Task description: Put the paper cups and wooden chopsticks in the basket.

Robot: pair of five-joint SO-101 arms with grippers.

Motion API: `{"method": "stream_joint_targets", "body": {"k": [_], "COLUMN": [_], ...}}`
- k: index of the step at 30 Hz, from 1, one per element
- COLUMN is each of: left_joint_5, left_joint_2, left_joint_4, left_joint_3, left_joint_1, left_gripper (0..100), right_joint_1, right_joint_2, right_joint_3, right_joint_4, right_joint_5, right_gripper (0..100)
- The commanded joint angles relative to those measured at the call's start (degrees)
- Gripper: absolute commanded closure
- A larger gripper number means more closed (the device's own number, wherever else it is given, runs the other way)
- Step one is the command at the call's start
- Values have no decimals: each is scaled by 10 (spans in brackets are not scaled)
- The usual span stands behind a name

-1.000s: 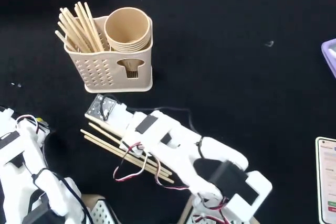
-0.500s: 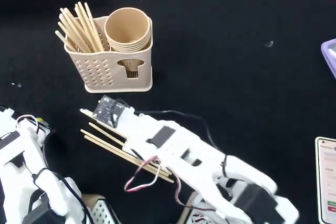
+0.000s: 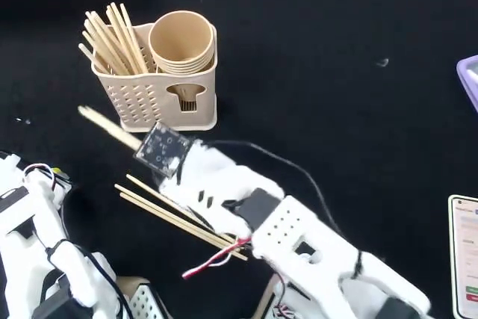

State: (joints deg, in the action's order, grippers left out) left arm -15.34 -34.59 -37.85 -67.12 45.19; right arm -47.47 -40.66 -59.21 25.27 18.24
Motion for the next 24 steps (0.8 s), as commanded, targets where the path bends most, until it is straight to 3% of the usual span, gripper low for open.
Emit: {"method": "stream_joint_targets", "body": {"k": [1, 10, 18, 24], "left_joint_5": [0, 0, 0, 0], "left_joint_2": [-14, -14, -14, -14], "left_joint_4": [6, 6, 6, 6], "left_joint_3": [19, 18, 19, 19], "left_joint_1": [-7, -7, -7, -7], "left_gripper": [776, 776, 776, 776], "right_joint_1": [14, 21, 77, 79], "right_joint_2": [-47, -45, 67, 196], "right_joint_3": [110, 257, 415, 560], "right_joint_4": [-16, -21, -21, -20], "right_joint_5": [2, -2, -139, -152], "right_gripper": [988, 988, 988, 988]}}
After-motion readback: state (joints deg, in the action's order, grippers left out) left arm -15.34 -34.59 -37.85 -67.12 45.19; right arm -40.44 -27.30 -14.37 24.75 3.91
